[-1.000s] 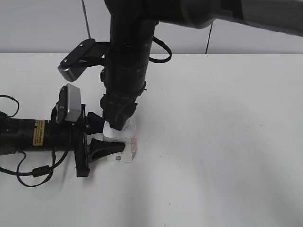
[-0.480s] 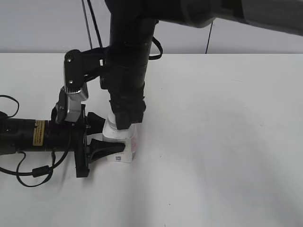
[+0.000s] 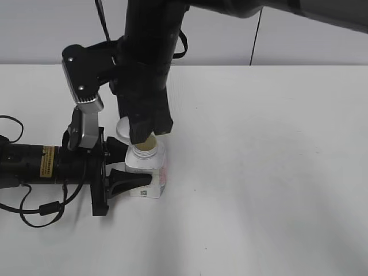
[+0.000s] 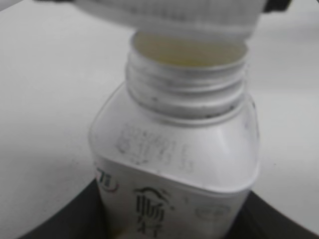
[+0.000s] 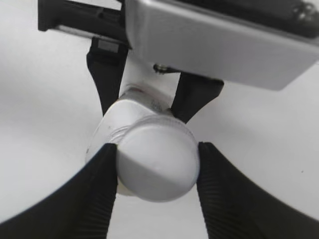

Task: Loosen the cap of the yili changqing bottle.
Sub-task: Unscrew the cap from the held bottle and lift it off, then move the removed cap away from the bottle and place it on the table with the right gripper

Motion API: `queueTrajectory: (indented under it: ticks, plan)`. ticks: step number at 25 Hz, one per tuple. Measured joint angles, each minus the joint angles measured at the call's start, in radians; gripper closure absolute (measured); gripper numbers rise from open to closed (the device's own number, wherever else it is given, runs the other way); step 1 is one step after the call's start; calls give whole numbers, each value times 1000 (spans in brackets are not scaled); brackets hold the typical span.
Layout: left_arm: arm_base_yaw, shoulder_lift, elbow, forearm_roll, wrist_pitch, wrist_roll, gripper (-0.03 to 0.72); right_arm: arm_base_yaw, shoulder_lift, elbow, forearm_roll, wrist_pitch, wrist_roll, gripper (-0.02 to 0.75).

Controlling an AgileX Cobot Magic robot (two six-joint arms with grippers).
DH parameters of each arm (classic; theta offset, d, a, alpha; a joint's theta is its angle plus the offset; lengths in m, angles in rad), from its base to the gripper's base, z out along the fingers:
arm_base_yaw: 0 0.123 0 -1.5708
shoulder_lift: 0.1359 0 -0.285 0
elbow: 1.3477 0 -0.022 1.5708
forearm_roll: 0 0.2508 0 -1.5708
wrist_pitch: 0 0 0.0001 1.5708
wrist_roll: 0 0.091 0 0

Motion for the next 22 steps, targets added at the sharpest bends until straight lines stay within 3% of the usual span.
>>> queueTrajectory:
  ticks: [4,10,17,22]
  plan:
    - [0,0,0,2,0,0,330,0,-25,-6,2,-1,-4,348]
    - [0,0,0,2,0,0,330,-7,-107,-6,-122,-1,80,349]
    - [0,0,0,3,0,0,330,-50,-183,-7,-136,-1,548,349]
    - [0,0,0,3,0,0,330,-131,-209,-7,-141,-1,833,349]
